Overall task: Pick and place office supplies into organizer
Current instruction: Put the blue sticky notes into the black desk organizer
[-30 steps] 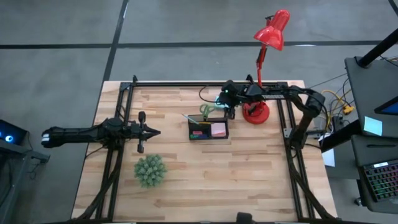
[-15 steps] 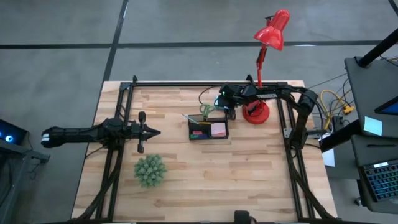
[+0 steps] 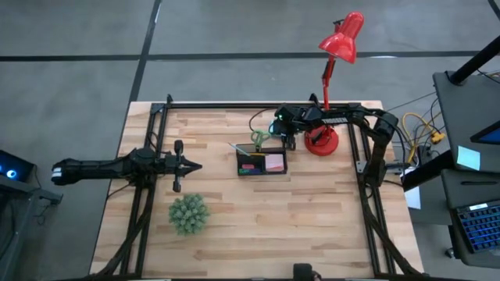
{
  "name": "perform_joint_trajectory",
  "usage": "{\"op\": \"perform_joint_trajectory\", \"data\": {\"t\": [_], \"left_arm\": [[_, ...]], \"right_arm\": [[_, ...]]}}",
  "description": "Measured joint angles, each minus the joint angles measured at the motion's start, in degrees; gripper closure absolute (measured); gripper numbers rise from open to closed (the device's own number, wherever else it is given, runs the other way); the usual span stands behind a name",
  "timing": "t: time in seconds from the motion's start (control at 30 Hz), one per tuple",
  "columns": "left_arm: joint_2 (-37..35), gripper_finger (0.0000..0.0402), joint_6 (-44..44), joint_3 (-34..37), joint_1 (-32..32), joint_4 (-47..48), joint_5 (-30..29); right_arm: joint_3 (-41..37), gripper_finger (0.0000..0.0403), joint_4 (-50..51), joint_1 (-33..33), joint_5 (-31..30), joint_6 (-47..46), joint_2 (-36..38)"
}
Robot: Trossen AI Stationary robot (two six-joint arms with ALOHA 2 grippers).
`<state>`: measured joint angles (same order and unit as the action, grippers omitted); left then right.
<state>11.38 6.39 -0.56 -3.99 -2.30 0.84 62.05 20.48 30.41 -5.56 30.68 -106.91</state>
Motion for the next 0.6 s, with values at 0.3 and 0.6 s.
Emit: {"op": "perform_joint_trajectory", "data": {"t": [0.3, 0.6], "left_arm": [[0.1, 0.0402, 0.0, 0.0, 0.0, 0.0, 0.0], [0.6, 0.0402, 0.0, 0.0, 0.0, 0.0, 0.0]], "right_arm": [[-0.3, 0.0243, 0.2, 0.0, 0.3, -0.2, 0.0], [-0.3, 0.0321, 0.4, 0.0, 0.2, -0.2, -0.1]]}}
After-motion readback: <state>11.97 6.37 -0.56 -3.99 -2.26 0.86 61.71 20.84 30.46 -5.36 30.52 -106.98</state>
